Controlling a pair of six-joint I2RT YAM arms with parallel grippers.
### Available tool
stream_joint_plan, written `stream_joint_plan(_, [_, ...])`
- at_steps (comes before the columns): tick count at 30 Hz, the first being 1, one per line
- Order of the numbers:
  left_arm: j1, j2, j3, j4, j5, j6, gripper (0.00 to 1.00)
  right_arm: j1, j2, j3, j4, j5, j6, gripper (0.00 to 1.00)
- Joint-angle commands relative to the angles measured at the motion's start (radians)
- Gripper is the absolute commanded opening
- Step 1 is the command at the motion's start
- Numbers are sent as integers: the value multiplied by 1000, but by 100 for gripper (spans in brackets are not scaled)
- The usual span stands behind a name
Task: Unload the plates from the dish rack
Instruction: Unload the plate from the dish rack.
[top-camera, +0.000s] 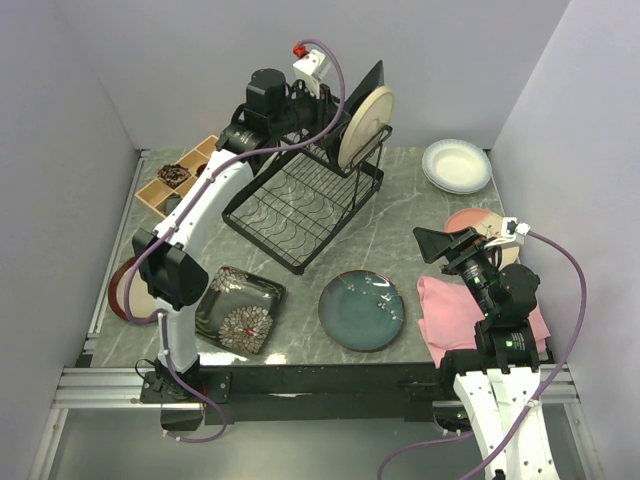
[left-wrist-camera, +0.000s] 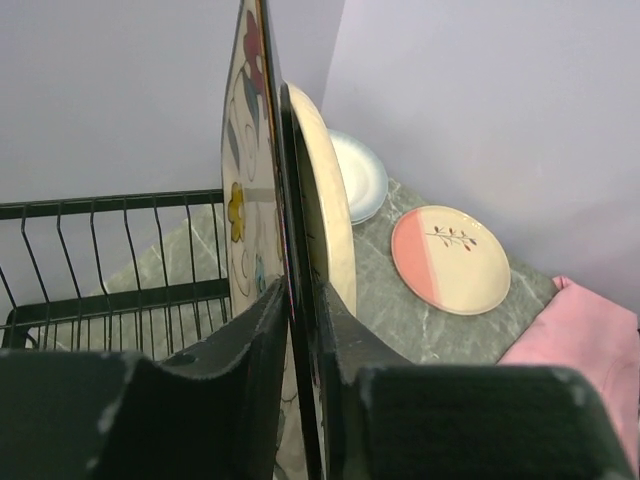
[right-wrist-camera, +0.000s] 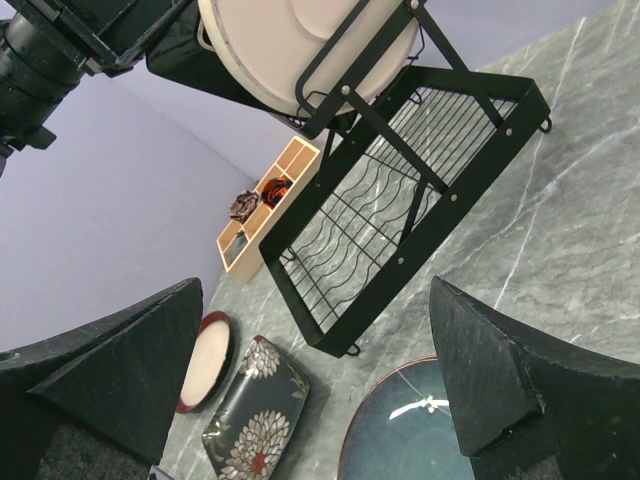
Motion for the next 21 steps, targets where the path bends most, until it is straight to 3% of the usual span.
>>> stream_joint_plan(1, [-11,7,35,42,28,12,25,1,-12,-2,41,-1,-7,100])
stream_joint_plan(4, [-11,11,30,41,34,13,30,2,-10,-2,41,-2,-7,100])
stream_joint_plan(10, [-11,10,7,50,27,21,28,2,-12,-2,41,-2,-5,100])
stream_joint_plan(15, [-11,17,21,53,27,23,17,1,-13,-2,41,-1,-5,100])
stream_joint_plan(19, [-9,11,21,65,27,15,1,2,-13,-2,41,-2,-5,100])
stream_joint_plan(21, [-11,7,18,71,22,13,1,2,-13,-2,43,-4,-4,100])
